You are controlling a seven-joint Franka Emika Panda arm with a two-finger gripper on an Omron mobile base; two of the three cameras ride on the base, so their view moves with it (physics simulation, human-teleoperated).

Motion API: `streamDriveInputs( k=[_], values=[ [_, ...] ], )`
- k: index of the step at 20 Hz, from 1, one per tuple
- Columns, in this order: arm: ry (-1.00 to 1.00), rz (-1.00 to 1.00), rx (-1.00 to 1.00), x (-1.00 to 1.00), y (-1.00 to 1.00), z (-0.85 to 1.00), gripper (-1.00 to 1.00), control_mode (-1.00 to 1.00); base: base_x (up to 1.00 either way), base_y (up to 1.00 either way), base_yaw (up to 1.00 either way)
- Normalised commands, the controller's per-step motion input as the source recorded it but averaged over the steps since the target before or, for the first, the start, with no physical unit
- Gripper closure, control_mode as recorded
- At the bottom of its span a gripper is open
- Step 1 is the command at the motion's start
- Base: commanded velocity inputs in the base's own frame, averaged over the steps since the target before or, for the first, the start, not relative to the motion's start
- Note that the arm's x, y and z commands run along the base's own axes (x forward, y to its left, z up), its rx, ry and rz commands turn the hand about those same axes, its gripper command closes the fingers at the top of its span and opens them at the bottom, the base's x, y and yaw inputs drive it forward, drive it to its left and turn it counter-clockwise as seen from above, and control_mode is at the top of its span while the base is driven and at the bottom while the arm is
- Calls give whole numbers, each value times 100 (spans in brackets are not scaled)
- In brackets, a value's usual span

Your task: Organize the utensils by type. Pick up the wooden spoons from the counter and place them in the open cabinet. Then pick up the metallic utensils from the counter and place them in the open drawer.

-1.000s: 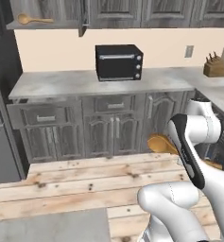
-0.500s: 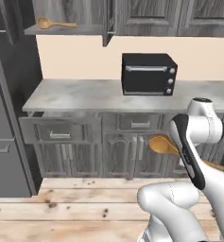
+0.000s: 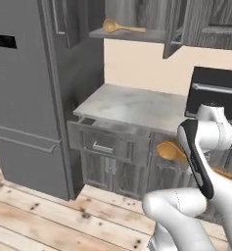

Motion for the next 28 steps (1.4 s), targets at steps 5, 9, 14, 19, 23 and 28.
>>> streamDriveInputs(
  k=[5, 9, 14, 19, 23, 28],
  values=[
    [0, 0, 0, 0, 0, 0, 100, 100, 80, 10, 57],
    [0, 0, 0, 0, 0, 0, 100, 100, 81, 19, 32],
    [0, 0, 0, 0, 0, 0, 100, 100, 54, 32, 6],
    [0, 0, 0, 0, 0, 0, 100, 100, 59, 30, -25],
    [0, 0, 0, 0, 0, 0, 100, 100, 60, 26, -53],
    [0, 0, 0, 0, 0, 0, 100, 100, 56, 25, -53]
  ],
)
